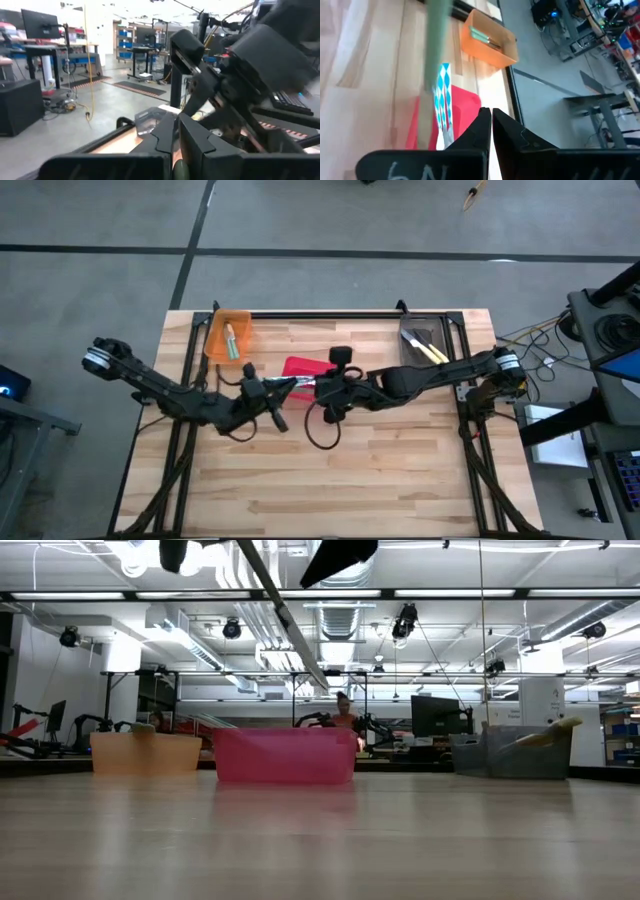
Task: Sort silverware by color (type)
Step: Put the green table knife into the orange bin
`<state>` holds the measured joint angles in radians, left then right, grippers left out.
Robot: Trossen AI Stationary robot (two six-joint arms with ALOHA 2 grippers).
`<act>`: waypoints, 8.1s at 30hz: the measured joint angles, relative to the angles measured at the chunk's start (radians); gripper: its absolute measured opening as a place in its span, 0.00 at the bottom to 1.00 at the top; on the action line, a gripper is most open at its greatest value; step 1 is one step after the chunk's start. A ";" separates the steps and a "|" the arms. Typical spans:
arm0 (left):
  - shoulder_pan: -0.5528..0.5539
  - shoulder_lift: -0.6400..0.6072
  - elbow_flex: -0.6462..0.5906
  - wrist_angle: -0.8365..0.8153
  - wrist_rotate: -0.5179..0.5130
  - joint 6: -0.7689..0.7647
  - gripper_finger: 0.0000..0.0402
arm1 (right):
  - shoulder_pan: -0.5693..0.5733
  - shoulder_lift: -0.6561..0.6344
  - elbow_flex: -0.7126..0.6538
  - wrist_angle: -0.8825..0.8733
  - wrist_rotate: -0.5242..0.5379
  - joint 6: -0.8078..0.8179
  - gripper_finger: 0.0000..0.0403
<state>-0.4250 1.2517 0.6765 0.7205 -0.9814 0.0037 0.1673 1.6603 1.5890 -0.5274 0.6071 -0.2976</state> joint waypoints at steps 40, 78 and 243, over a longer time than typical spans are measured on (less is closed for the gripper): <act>-0.228 -0.146 0.004 0.094 0.005 0.273 0.00 | 0.003 -0.263 -0.737 1.107 -0.435 0.298 0.45; -0.212 -0.041 0.099 0.080 0.021 0.379 0.01 | -0.019 -0.081 -0.513 0.899 -0.442 0.140 0.03; 0.048 0.575 0.004 -0.250 0.502 -0.424 0.41 | -0.063 -0.142 -0.434 0.269 -0.266 0.438 0.02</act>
<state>-0.3766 1.8264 0.6809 0.4709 -0.4793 -0.4205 0.1047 1.5185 1.1553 -0.2579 0.3409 0.1404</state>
